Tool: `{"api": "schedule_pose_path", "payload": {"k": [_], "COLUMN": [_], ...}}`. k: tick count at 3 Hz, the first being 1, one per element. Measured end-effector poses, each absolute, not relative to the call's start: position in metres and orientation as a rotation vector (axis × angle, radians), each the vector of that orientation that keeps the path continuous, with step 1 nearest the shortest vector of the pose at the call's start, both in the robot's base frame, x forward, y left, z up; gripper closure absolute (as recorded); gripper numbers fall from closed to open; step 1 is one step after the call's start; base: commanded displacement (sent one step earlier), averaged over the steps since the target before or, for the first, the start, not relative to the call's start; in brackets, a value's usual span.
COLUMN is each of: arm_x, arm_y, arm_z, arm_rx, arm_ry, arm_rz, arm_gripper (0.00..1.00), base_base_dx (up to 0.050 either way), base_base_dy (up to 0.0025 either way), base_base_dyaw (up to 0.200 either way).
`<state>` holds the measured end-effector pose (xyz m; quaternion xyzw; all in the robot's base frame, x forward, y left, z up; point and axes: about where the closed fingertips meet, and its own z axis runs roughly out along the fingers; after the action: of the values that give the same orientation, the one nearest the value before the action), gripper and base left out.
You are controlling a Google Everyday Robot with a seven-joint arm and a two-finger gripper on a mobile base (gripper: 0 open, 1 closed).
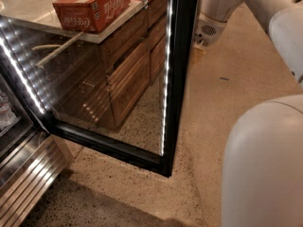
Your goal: Close right fridge door
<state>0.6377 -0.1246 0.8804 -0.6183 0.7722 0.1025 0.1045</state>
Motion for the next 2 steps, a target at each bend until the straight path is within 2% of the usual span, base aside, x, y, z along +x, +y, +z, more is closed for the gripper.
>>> {"api": "schedule_pose_path", "payload": {"k": [2], "arm_x": [0.6658], "arm_y": [-0.1196], "arm_z": [0.8983], "arm_rx": [-1.760], "arm_ry": [2.217], "arm_rz": [0.234], "arm_gripper": [1.00], "base_base_dx": [0.000], "base_base_dy": [0.00000], "base_base_dyaw": [0.000]}}
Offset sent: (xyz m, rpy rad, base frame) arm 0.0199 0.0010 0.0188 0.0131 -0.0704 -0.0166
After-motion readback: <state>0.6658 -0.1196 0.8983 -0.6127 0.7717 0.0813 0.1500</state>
